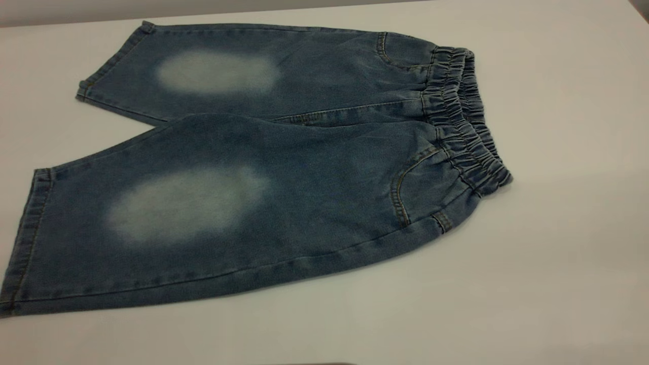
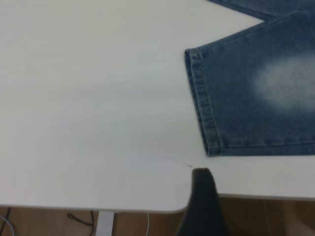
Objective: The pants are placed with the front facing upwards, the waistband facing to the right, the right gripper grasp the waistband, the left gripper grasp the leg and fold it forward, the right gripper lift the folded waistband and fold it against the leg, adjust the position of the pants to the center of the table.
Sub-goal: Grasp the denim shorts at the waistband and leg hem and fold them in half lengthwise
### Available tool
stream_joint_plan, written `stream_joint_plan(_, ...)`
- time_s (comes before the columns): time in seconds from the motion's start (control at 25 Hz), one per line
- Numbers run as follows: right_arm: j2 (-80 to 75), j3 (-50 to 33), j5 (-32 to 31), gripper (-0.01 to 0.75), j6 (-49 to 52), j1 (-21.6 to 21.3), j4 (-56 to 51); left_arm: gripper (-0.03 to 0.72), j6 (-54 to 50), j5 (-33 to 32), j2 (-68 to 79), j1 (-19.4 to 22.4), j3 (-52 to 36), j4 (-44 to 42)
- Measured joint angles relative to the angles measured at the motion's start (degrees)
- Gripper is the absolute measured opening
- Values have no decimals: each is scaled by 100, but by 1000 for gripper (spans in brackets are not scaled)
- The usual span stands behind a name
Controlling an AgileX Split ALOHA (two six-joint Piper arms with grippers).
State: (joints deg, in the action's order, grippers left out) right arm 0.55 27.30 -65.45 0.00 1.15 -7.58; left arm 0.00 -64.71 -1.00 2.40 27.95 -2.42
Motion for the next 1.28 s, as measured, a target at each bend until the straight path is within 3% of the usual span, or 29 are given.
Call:
stream_joint_plan(0.92,-77,0,78,545,0,0,-193,496,50,6,9,0,0,0)
stream_joint_plan(1.28,-1513,92,1124,545,-273,0,-543,496,363,770,1885,0,621,151)
